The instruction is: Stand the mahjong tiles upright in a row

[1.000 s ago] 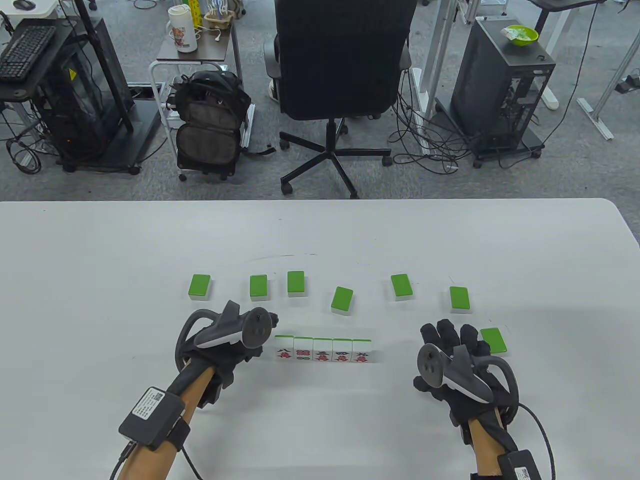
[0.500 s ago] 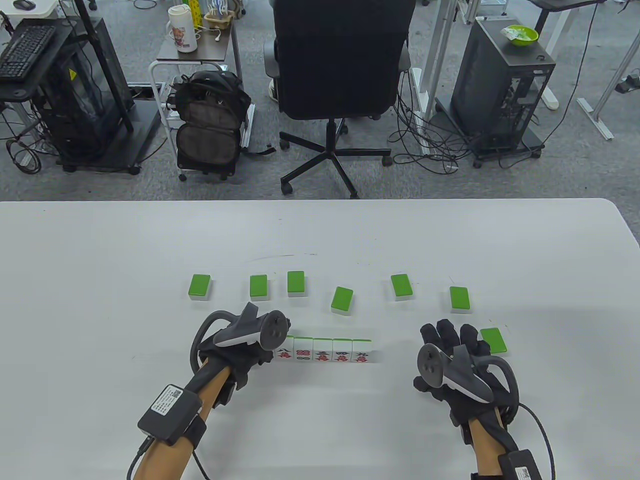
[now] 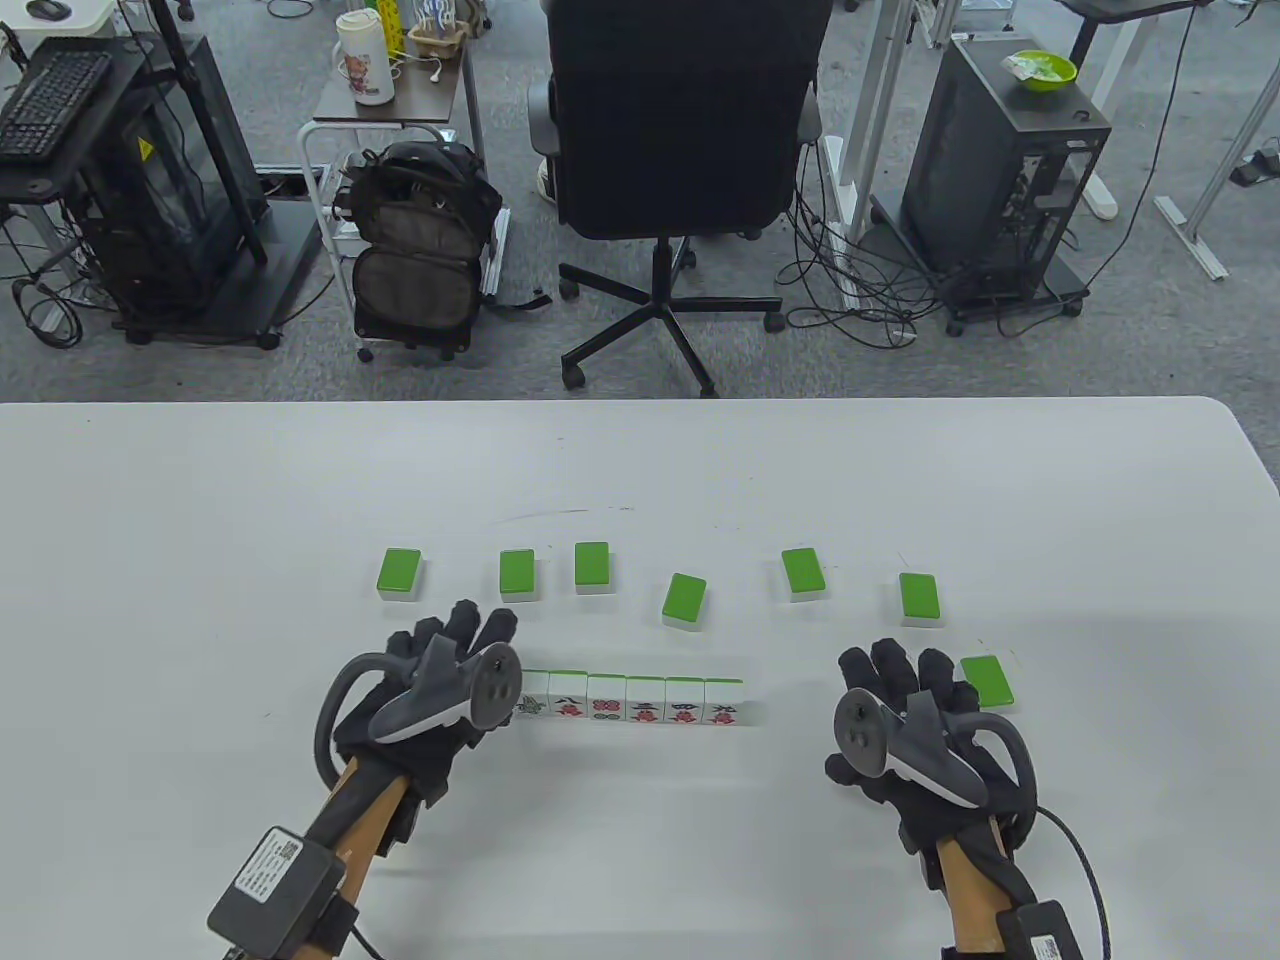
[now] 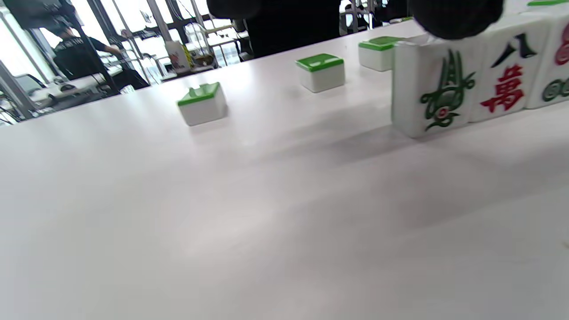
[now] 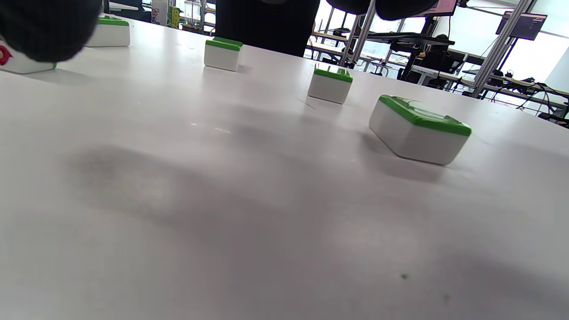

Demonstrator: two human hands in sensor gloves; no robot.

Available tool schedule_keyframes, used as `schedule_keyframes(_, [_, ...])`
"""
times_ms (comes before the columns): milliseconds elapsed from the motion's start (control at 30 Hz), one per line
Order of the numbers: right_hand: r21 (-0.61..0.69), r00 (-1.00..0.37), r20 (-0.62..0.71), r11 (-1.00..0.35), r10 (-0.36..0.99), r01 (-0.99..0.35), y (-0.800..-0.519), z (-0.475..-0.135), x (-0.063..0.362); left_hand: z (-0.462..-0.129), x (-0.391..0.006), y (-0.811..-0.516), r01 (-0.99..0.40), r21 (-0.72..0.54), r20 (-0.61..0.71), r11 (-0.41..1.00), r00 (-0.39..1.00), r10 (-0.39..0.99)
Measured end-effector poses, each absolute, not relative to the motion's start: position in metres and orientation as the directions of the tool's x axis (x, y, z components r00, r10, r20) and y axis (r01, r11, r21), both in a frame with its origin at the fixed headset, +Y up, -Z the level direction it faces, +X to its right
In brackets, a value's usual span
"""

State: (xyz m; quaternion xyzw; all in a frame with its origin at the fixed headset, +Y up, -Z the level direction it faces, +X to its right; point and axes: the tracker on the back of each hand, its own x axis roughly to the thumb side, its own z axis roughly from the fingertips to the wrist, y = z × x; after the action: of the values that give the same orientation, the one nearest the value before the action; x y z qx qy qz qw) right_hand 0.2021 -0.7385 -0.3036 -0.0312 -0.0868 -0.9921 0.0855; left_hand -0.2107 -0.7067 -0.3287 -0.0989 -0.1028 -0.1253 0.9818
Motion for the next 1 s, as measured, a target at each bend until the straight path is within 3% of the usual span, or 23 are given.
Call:
schedule_keyframes(200, [0.167, -0.979, 0.087, -0.966, -0.186, 0.198, -0.740, -0.303, 0.196, -0.311, -0.244, -0.721, 0.216, -0.110, 0.145, 0.970, 0.969, -0.199])
schedule_keyframes(367, [0.128, -0.983, 0.056, -0.976, -0.173, 0.179, -0.744, -0.313, 0.188, -0.314, -0.252, -0.713, 0.186, -0.079, 0.111, 0.979, 0.978, -0.177])
schedule_keyframes(467, [0.119, -0.970, 0.033, -0.962, -0.242, 0.244, -0.742, -0.339, 0.176, -0.311, -0.254, -0.709, 0.179, -0.062, 0.109, 0.982, 0.979, -0.171])
schedule_keyframes(600, [0.234, -0.976, -0.057, -0.953, -0.211, 0.193, -0.744, -0.385, 0.156, -0.308, -0.254, -0.707, 0.184, -0.053, 0.115, 0.981, 0.977, -0.177])
schedule_keyframes(767, [0.290, -0.964, -0.103, -0.934, -0.246, 0.207, -0.756, -0.435, 0.136, -0.304, -0.259, -0.705, 0.161, -0.040, 0.109, 0.986, 0.982, -0.156])
schedule_keyframes(933, [0.392, -0.938, -0.179, -0.896, -0.298, 0.210, -0.771, -0.459, 0.139, -0.304, -0.267, -0.708, 0.147, -0.059, 0.089, 0.987, 0.986, -0.141])
schedule_keyframes(1000, [0.407, -0.946, -0.203, -0.900, -0.254, 0.154, -0.774, -0.464, 0.143, -0.304, -0.269, -0.708, 0.138, -0.059, 0.082, 0.989, 0.988, -0.133])
